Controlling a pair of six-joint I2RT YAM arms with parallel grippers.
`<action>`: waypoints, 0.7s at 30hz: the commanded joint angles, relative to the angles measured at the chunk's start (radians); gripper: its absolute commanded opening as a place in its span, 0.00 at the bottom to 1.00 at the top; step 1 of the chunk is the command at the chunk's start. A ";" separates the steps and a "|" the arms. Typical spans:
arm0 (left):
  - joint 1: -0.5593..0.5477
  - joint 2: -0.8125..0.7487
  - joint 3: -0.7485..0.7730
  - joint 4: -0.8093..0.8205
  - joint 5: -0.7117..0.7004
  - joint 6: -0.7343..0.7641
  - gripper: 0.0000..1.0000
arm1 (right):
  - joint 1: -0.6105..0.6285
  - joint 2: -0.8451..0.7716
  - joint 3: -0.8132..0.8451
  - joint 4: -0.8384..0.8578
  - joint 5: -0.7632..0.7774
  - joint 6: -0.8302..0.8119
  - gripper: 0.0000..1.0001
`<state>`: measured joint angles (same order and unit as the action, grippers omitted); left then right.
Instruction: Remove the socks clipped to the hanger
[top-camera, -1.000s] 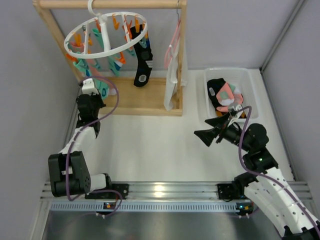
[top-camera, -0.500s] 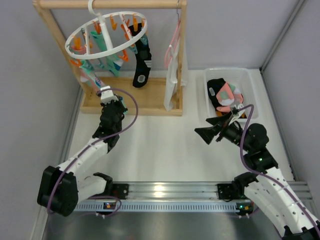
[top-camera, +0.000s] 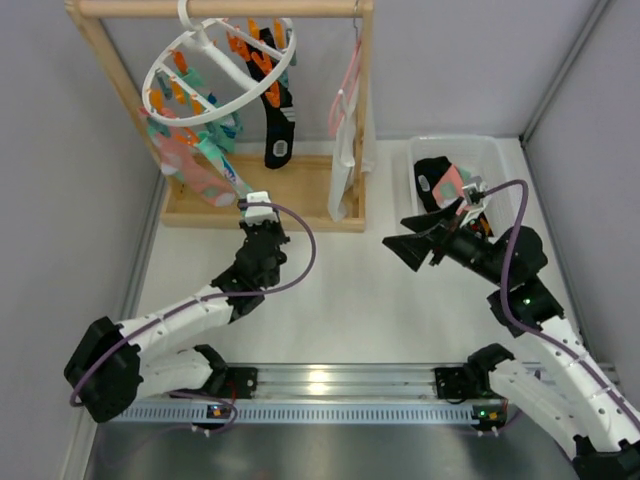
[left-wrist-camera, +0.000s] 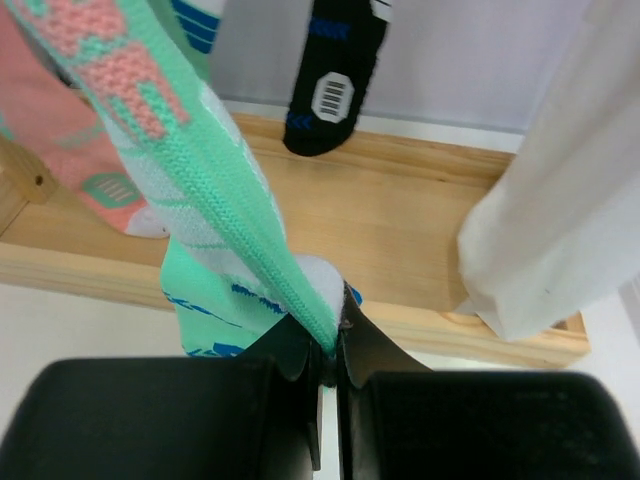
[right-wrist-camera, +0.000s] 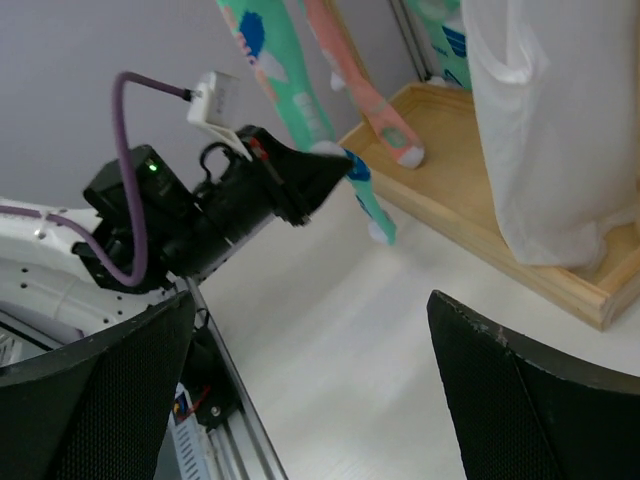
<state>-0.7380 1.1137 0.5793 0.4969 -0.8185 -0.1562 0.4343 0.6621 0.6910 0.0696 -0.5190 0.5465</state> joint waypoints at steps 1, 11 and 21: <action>-0.084 0.052 0.076 0.051 -0.070 0.069 0.00 | 0.082 0.037 0.165 -0.026 0.062 -0.040 0.93; -0.254 0.192 0.201 0.049 -0.129 0.210 0.00 | 0.309 0.409 0.660 -0.299 0.296 -0.232 0.92; -0.293 0.147 0.145 0.049 -0.143 0.265 0.00 | 0.512 0.859 1.201 -0.514 0.589 -0.441 0.87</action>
<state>-1.0225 1.3067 0.7475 0.5011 -0.9478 0.0769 0.9157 1.4441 1.7519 -0.3470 -0.0628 0.1963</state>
